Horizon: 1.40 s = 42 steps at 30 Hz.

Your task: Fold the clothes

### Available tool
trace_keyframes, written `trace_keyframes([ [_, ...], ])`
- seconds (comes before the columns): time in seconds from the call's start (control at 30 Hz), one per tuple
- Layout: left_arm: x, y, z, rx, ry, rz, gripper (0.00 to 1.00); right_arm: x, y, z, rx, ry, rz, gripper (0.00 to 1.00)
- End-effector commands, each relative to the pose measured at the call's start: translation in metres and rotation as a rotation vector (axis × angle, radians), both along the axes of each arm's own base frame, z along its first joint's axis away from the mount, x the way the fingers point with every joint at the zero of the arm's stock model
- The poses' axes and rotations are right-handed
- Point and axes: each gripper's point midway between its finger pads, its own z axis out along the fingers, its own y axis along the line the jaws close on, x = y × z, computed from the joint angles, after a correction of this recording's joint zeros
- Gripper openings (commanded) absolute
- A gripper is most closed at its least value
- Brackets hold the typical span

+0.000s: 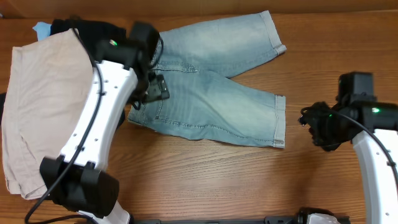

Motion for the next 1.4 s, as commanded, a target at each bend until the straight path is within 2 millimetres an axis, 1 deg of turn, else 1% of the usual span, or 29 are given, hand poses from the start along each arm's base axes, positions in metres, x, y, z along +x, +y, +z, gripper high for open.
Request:
trace_keyframes([
  [0.0,-0.002,0.017,-0.039,0.06,-0.03,0.222,0.98,-0.004,0.002,-0.026,0.009,0.032,-0.066,0.61],
  [0.07,0.002,0.023,-0.06,0.047,-0.058,0.326,0.96,-0.005,0.007,-0.039,0.014,0.036,-0.057,0.61],
  [0.13,0.005,0.025,-0.082,0.007,-0.078,0.432,0.97,-0.007,0.014,-0.052,0.024,0.047,-0.054,0.61],
  [0.23,0.008,0.03,-0.11,-0.036,-0.108,0.562,0.93,-0.009,0.024,-0.062,0.024,0.051,-0.025,0.62],
  [0.33,0.008,0.034,-0.13,-0.061,-0.13,0.662,0.87,-0.007,0.034,-0.067,0.026,0.04,0.007,0.62],
  [0.43,0.01,0.034,-0.143,-0.085,-0.159,0.696,0.83,-0.004,0.042,-0.066,0.025,0.023,0.04,0.62],
  [0.47,0.011,0.034,-0.146,-0.09,-0.168,0.695,0.79,-0.003,0.044,-0.066,0.022,0.017,0.045,0.62],
  [0.63,0.007,0.034,-0.16,-0.092,-0.176,0.692,0.79,0.003,0.044,-0.066,-0.008,-0.003,0.005,0.62],
  [0.67,0.005,0.034,-0.162,-0.09,-0.173,0.691,0.76,0.004,0.044,-0.066,-0.004,-0.003,-0.005,0.62],
  [0.7,0.003,0.035,-0.164,-0.087,-0.168,0.692,0.71,0.005,0.044,-0.066,-0.002,-0.003,-0.01,0.62],
  [0.77,-0.002,0.036,-0.168,-0.075,-0.158,0.692,0.54,0.006,0.044,-0.068,-0.002,0.001,-0.013,0.62],
  [0.8,-0.005,0.037,-0.17,-0.071,-0.15,0.692,0.48,0.006,0.044,-0.071,0.0,0.011,-0.028,0.62],
  [0.83,-0.007,0.037,-0.172,-0.068,-0.144,0.692,0.38,0.007,0.045,-0.073,0.001,0.018,-0.031,0.62],
  [0.87,-0.01,0.037,-0.174,-0.065,-0.137,0.692,0.2,0.009,0.045,-0.078,0.001,0.031,-0.03,0.62],
  [0.9,-0.011,0.038,-0.174,-0.062,-0.133,0.691,0.15,0.011,0.046,-0.082,0.004,0.041,-0.03,0.62],
  [0.93,-0.013,0.038,-0.175,-0.06,-0.128,0.688,0.06,0.012,0.047,-0.085,0.006,0.046,-0.03,0.62],
  [0.97,-0.014,0.038,-0.175,-0.057,-0.123,0.681,0.04,0.015,0.048,-0.089,0.013,0.053,-0.027,0.62],
  [1.07,-0.016,0.038,-0.175,-0.053,-0.11,0.663,0.04,0.019,0.054,-0.103,0.042,0.088,-0.02,0.62],
  [1.1,-0.018,0.038,-0.175,-0.049,-0.099,0.641,0.04,0.018,0.057,-0.112,0.054,0.122,-0.018,0.62],
  [1.23,-0.022,0.036,-0.176,-0.048,-0.071,0.575,0.04,0.009,0.056,-0.126,0.047,0.202,-0.019,0.61],
  [1.27,-0.026,0.035,-0.176,-0.048,-0.05,0.553,0.04,0.003,0.056,-0.131,0.042,0.237,-0.02,0.61],
  [1.37,-0.032,0.036,-0.176,-0.037,-0.026,0.552,0.04,-0.006,0.057,-0.137,0.038,0.263,-0.012,0.61],
])
